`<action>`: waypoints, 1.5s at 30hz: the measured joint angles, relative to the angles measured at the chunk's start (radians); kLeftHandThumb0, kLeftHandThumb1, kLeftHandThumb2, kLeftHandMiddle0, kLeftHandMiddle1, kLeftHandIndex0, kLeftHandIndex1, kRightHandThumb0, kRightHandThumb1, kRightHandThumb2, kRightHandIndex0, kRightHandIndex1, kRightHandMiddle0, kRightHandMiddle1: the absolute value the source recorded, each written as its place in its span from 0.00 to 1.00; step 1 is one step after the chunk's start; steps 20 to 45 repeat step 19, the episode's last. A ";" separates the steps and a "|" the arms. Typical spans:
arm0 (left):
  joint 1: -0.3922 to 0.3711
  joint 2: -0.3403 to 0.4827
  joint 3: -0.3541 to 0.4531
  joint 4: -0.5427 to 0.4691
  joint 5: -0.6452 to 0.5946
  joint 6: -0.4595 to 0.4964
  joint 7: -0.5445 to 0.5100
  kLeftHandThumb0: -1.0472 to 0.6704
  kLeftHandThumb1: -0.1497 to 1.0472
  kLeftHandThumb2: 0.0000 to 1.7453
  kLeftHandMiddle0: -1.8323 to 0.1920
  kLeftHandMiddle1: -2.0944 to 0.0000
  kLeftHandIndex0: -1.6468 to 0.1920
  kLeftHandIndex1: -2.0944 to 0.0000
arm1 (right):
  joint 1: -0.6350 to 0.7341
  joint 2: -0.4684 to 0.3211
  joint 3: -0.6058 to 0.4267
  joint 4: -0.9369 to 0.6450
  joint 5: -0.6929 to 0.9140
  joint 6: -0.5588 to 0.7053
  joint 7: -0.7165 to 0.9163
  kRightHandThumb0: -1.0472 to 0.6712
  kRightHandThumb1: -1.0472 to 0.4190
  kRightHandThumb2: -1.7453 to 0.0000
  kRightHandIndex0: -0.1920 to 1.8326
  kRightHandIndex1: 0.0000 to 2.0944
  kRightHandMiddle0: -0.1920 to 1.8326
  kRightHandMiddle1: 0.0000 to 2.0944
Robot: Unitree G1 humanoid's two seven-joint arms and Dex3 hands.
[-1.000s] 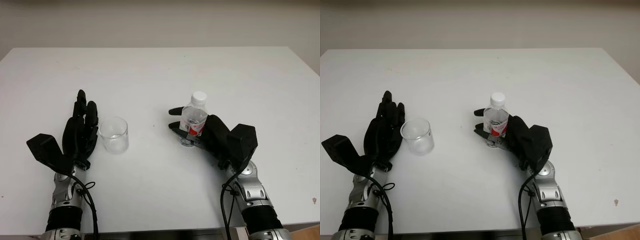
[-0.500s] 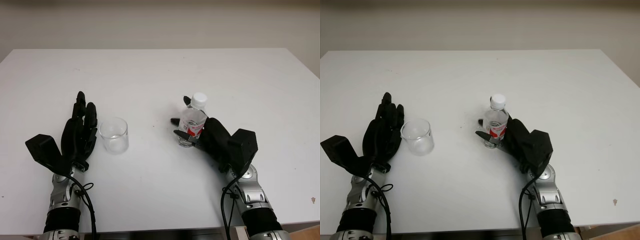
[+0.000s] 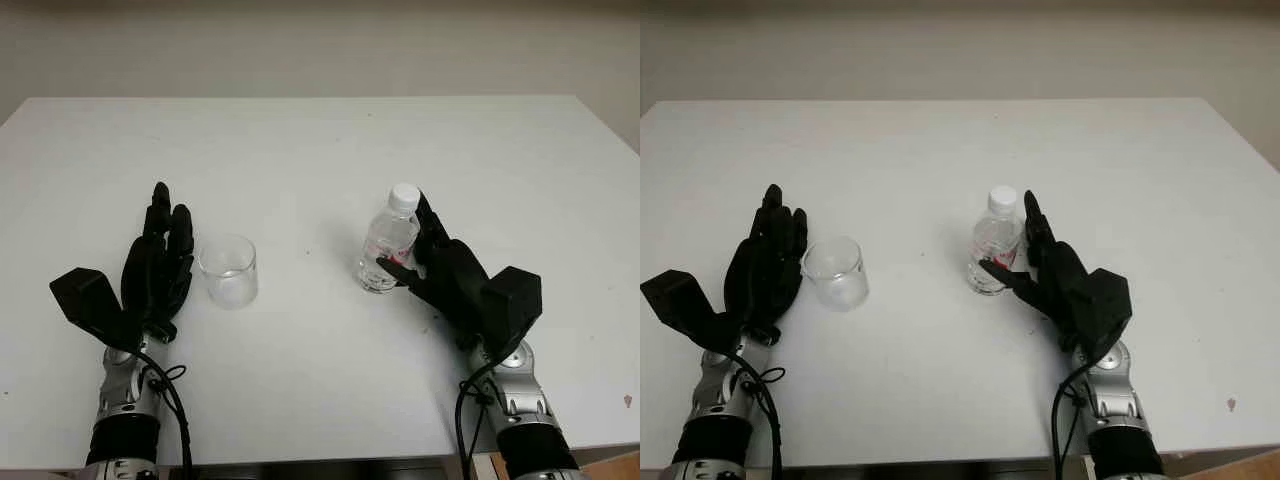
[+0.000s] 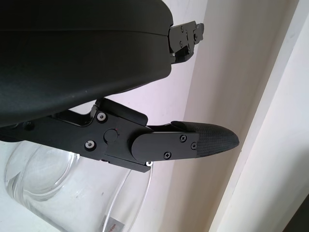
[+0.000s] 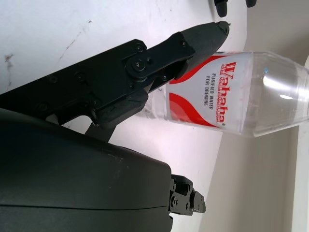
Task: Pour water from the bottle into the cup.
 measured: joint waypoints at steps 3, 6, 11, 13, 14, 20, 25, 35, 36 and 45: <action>-0.002 0.000 0.000 0.003 0.000 0.000 0.000 0.21 1.00 0.24 0.99 0.97 1.00 0.99 | 0.002 -0.005 0.000 0.006 0.002 -0.034 0.019 0.04 0.08 0.97 0.00 0.00 0.00 0.00; -0.009 0.000 0.000 0.011 0.000 -0.002 0.000 0.21 1.00 0.24 0.99 0.97 1.00 0.99 | 0.006 -0.002 0.014 -0.002 0.009 -0.057 0.045 0.04 0.09 0.97 0.00 0.00 0.00 0.00; -0.011 0.000 0.000 0.012 0.000 -0.001 0.001 0.22 1.00 0.25 0.99 0.98 1.00 0.99 | 0.026 0.015 0.045 -0.047 0.017 -0.082 0.076 0.03 0.09 0.97 0.00 0.00 0.00 0.00; -0.011 -0.001 0.000 0.012 0.000 -0.001 0.001 0.22 1.00 0.25 0.99 0.98 1.00 0.99 | 0.037 0.024 0.057 -0.069 0.026 -0.084 0.088 0.03 0.09 0.97 0.00 0.00 0.00 0.00; -0.011 -0.001 0.000 0.012 0.000 -0.001 0.001 0.22 1.00 0.25 0.99 0.98 1.00 0.99 | 0.044 0.029 0.063 -0.080 0.027 -0.088 0.089 0.02 0.09 0.97 0.00 0.00 0.00 0.00; -0.011 -0.001 0.001 0.012 -0.001 -0.001 0.001 0.21 1.00 0.24 0.99 0.98 1.00 0.99 | 0.066 0.053 0.092 -0.127 0.030 -0.095 0.101 0.03 0.08 0.97 0.00 0.00 0.00 0.00; -0.011 -0.001 0.001 0.012 -0.001 -0.001 0.001 0.21 1.00 0.24 0.99 0.98 1.00 0.99 | 0.066 0.053 0.092 -0.127 0.030 -0.095 0.101 0.03 0.08 0.97 0.00 0.00 0.00 0.00; -0.011 -0.001 0.001 0.012 -0.001 -0.001 0.001 0.21 1.00 0.24 0.99 0.98 1.00 0.99 | 0.066 0.053 0.092 -0.127 0.030 -0.095 0.101 0.03 0.08 0.97 0.00 0.00 0.00 0.00; -0.011 -0.001 0.001 0.012 -0.001 -0.001 0.001 0.21 1.00 0.24 0.99 0.98 1.00 0.99 | 0.066 0.053 0.092 -0.127 0.030 -0.095 0.101 0.03 0.08 0.97 0.00 0.00 0.00 0.00; -0.011 -0.001 0.001 0.012 -0.001 -0.001 0.001 0.21 1.00 0.24 0.99 0.98 1.00 0.99 | 0.066 0.053 0.092 -0.127 0.030 -0.095 0.101 0.03 0.08 0.97 0.00 0.00 0.00 0.00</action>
